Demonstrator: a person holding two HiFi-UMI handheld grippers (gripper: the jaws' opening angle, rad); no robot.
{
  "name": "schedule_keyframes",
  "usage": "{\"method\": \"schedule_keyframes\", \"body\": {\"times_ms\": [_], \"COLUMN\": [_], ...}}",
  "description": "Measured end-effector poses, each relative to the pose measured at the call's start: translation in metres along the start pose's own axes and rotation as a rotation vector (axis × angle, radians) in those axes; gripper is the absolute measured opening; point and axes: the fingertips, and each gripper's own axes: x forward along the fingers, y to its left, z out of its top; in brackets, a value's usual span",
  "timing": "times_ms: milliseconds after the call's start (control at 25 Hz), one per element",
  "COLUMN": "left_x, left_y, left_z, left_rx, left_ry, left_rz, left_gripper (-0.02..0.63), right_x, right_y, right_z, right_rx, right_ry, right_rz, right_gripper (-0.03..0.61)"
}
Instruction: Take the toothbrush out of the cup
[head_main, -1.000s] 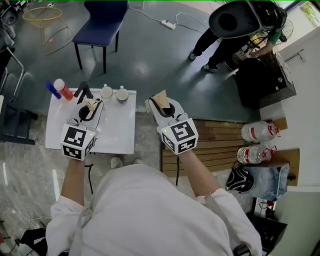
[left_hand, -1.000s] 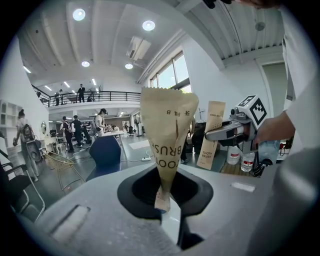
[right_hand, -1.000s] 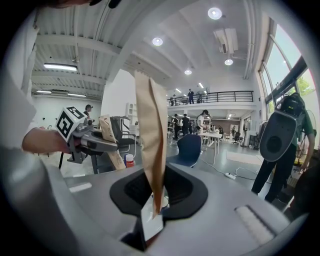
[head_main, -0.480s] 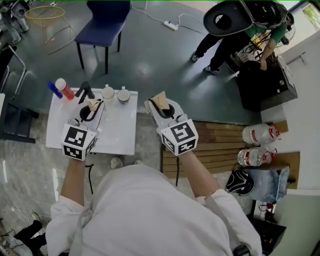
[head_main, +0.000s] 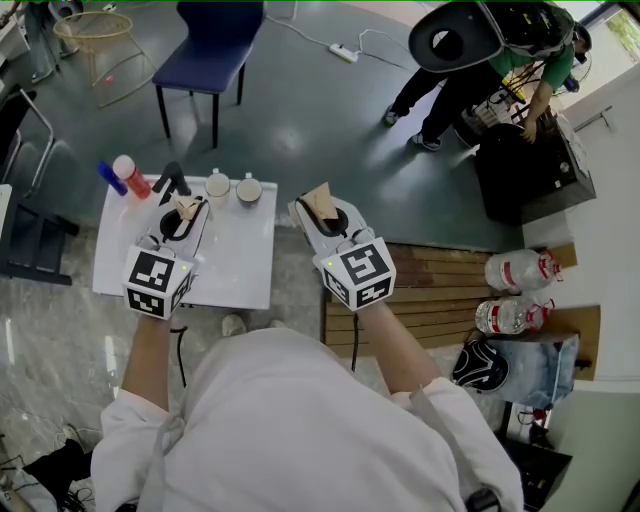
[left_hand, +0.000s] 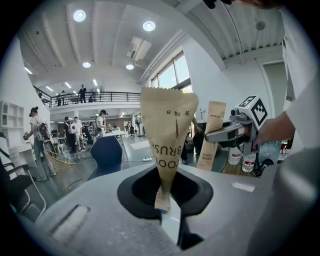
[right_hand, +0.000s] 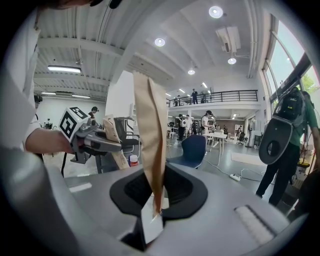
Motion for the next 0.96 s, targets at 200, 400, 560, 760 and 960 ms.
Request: {"method": "schedule_keyframes", "body": {"times_ms": [200, 400, 560, 760, 960], "left_x": [-0.0001, -0.0009, -0.0022, -0.0049, -0.0045], "left_y": [-0.0021, -0.0012, 0.0011, 0.0022, 0.0021], "left_z": [-0.0004, 0.0011, 0.0011, 0.0, -0.0009], "left_rx": [0.003, 0.005, 0.007, 0.004, 0.002], "left_ry": [-0.003, -0.002, -0.001, 0.0, 0.002], "left_rz": [-0.002, 0.0, 0.002, 0.007, 0.01], "left_gripper": [0.034, 0.034, 0.034, 0.034, 0.034], "right_x": [-0.0012, -0.0002, 0.0027, 0.0044, 0.0056], "right_y": [0.0017, 0.0021, 0.0038, 0.0059, 0.0056], "right_z": [-0.0002, 0.0021, 0.003, 0.0035, 0.0027], "right_rx": [-0.003, -0.005, -0.006, -0.01, -0.009], "right_ry": [-0.005, -0.007, -0.009, -0.008, -0.005], "right_rz": [0.002, 0.007, 0.012, 0.018, 0.023], "right_gripper": [0.044, 0.044, 0.044, 0.044, 0.044]}}
